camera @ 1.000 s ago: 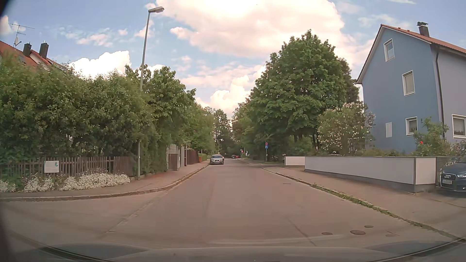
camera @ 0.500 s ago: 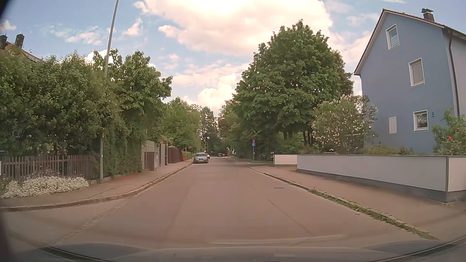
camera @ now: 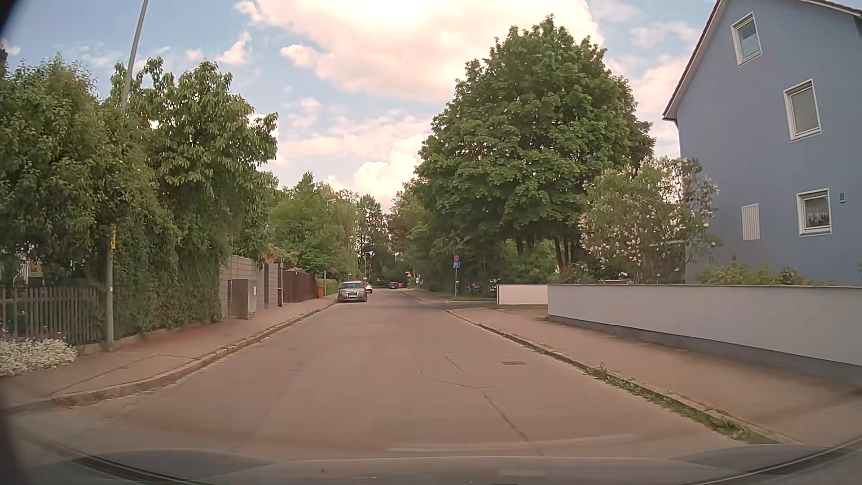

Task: Follow the waypoints while adhering to traffic rules and regulations

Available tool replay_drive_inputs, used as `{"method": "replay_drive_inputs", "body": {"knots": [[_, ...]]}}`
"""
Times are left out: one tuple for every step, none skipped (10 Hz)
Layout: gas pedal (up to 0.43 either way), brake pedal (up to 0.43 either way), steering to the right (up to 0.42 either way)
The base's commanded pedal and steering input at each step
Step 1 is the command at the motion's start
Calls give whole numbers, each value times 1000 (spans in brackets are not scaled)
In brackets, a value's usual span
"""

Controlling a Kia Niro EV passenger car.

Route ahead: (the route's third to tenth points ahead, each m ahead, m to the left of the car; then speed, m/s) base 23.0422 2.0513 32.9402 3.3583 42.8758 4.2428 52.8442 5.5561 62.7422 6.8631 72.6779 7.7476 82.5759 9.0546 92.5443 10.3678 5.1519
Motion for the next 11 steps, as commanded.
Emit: {"method": "replay_drive_inputs", "body": {"knots": [[39, 18, 13], [39, 18, 1], [39, 18, -16], [47, 18, -24], [47, 18, -24], [47, 18, -25], [47, 18, -26], [59, 18, -34], [110, 18, -44], [130, 18, -50], [138, 18, -55]]}}
